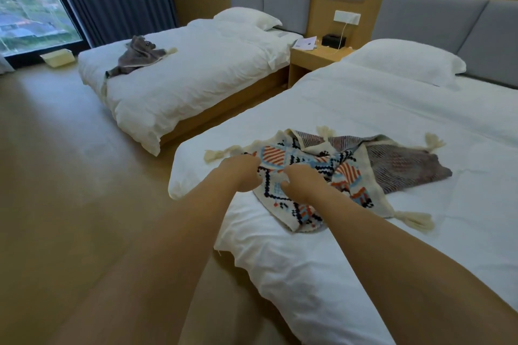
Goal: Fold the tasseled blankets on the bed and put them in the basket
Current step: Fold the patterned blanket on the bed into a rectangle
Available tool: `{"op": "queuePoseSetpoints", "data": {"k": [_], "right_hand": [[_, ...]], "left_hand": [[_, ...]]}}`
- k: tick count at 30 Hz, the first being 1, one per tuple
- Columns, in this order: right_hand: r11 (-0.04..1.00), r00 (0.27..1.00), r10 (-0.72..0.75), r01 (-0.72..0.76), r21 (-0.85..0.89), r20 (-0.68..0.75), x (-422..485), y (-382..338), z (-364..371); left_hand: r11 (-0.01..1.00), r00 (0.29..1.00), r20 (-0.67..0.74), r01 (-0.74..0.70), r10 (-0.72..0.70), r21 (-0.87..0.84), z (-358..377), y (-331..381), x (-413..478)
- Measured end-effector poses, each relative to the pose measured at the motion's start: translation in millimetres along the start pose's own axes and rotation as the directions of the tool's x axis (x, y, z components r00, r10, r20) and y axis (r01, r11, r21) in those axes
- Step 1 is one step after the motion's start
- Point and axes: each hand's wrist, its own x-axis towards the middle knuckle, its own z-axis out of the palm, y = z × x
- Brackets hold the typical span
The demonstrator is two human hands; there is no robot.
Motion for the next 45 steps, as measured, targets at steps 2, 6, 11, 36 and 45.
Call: {"op": "queuePoseSetpoints", "data": {"k": [2,6,11,36,45], "right_hand": [[1.000,1.000,0.018,-0.018,-0.005,0.011,35.3,-2.8,3.1],[0.995,0.996,0.084,-0.084,0.054,0.002,109.9,-12.1,11.0],[0.975,0.981,0.193,-0.195,0.102,0.034,176.6,-23.7,14.7],[0.792,0.813,0.568,-0.583,0.182,0.132,366.5,159.3,40.6],[0.711,0.711,0.667,-0.697,0.095,0.224,418.7,201.7,95.8]], "left_hand": [[1.000,1.000,0.006,-0.023,0.023,0.017,-0.8,-19.0,30.8],[0.994,0.993,0.052,-0.106,0.105,0.022,-3.4,-64.8,99.7],[0.978,0.973,0.159,-0.186,0.170,0.094,-11.0,-117.4,180.3],[0.886,0.825,0.422,-0.453,0.377,0.094,50.7,-67.8,486.2],[0.873,0.832,0.341,-0.484,0.438,0.060,119.6,-62.6,557.1]]}}
